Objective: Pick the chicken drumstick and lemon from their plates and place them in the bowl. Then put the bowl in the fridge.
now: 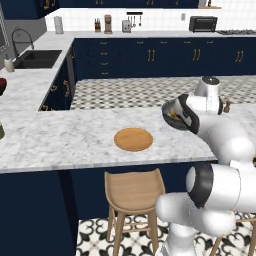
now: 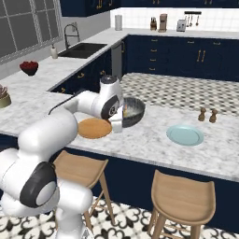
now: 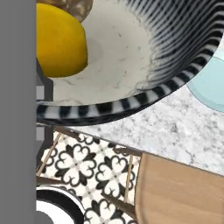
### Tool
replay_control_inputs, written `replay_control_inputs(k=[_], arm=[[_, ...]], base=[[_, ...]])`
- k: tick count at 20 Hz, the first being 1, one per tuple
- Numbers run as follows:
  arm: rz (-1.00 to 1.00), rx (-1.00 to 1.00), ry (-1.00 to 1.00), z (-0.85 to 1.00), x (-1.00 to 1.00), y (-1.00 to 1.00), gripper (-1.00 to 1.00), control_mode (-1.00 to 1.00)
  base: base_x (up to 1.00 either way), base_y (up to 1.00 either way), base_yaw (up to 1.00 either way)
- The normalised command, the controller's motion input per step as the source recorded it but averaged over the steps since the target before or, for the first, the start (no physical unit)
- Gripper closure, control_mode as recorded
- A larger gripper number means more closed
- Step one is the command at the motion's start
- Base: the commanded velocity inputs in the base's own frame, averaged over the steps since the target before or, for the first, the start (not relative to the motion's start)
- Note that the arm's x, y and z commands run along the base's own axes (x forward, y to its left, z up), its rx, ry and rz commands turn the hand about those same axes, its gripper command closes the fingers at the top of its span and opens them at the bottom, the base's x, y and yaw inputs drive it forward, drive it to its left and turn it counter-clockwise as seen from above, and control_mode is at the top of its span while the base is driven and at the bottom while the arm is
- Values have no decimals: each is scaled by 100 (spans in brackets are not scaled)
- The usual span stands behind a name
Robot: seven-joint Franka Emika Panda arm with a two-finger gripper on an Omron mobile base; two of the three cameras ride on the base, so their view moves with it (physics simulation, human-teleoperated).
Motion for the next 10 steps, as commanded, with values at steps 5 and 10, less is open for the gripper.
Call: replay_control_inputs(k=[5, 10], arm=[[-53, 8, -15, 31, -52, 53, 100, -100], [-15, 21, 0, 42, -54, 1, 100, -100]], base=[[0, 0, 0], [0, 0, 0]])
